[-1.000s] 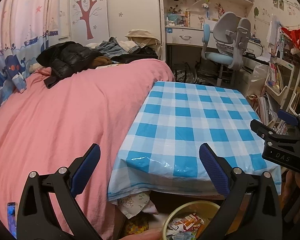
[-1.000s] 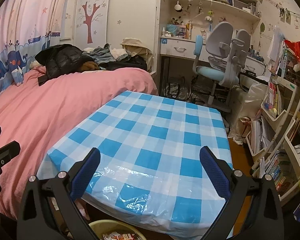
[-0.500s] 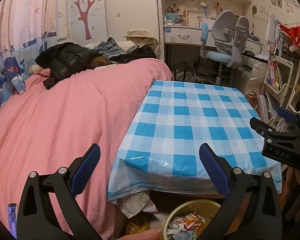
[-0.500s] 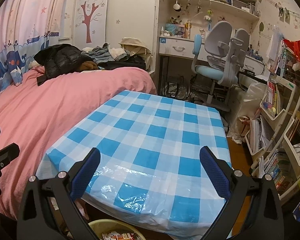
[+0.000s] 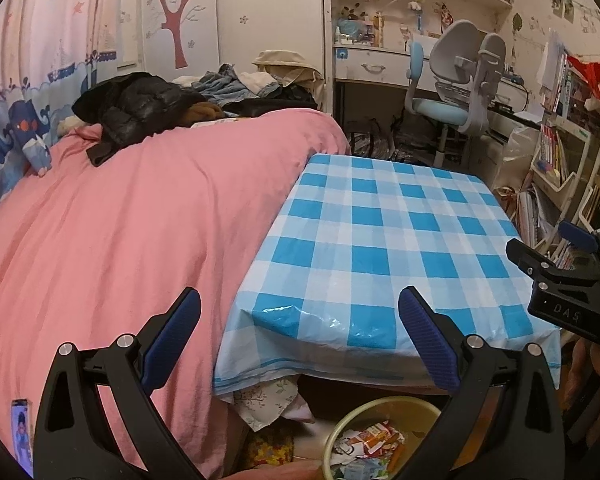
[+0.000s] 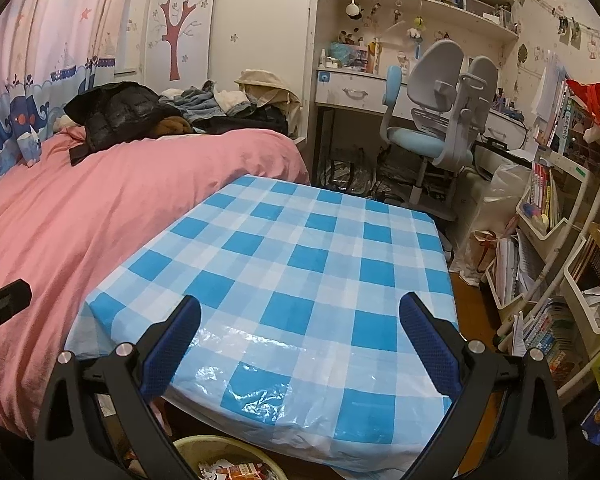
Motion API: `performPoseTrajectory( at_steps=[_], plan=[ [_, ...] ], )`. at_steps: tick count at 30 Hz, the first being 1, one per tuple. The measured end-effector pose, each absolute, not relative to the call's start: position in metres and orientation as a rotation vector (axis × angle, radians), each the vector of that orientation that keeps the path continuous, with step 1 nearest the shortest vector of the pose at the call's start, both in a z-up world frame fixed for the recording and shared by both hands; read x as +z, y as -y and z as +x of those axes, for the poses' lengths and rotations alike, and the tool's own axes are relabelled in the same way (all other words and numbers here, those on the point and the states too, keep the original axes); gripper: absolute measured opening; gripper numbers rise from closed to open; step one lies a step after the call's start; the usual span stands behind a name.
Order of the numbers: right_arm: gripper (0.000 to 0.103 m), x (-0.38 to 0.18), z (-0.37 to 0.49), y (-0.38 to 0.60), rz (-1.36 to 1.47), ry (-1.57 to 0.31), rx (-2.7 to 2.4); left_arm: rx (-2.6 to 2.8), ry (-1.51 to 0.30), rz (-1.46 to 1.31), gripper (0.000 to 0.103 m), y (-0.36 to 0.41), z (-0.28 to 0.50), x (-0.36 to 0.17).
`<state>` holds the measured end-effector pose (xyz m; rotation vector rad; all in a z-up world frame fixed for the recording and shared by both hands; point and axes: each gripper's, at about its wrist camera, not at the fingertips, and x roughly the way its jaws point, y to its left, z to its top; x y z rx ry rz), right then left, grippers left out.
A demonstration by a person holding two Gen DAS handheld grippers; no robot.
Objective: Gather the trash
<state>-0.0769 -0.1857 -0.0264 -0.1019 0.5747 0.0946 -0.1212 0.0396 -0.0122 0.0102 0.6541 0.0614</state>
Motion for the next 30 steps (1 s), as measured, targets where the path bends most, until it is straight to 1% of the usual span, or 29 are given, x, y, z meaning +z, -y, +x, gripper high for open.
performPoseTrajectory(
  at_steps=[30],
  plan=[
    [0.095, -0.028, -0.0756, 0.1816, -0.13, -0.591, 0.089, 0.097, -0.662, 0.036, 0.095, -0.0395, -0.1211, -0.0152]
  ],
)
